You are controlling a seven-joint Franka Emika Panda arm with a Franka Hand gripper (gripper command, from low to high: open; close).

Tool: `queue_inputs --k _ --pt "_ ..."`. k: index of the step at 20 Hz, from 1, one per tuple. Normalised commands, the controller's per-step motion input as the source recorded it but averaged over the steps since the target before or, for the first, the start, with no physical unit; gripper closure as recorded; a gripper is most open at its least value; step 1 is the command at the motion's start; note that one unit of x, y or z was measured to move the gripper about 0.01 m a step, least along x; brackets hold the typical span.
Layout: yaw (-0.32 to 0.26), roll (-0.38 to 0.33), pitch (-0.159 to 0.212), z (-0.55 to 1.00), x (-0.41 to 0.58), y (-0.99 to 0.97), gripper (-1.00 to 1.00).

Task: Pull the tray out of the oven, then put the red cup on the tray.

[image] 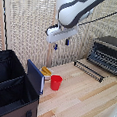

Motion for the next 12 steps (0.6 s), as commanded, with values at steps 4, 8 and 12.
queue_inputs --k 4,8,12 --pt "0.151 -0.293 -0.066 0.0 -0.019 -0.3 -1.0" --pt "0.126 -0.298 -0.067 0.0 0.0 -0.32 -1.0" --pt "0.09 -0.323 -0.048 0.01 -0.003 -0.32 -1.0"
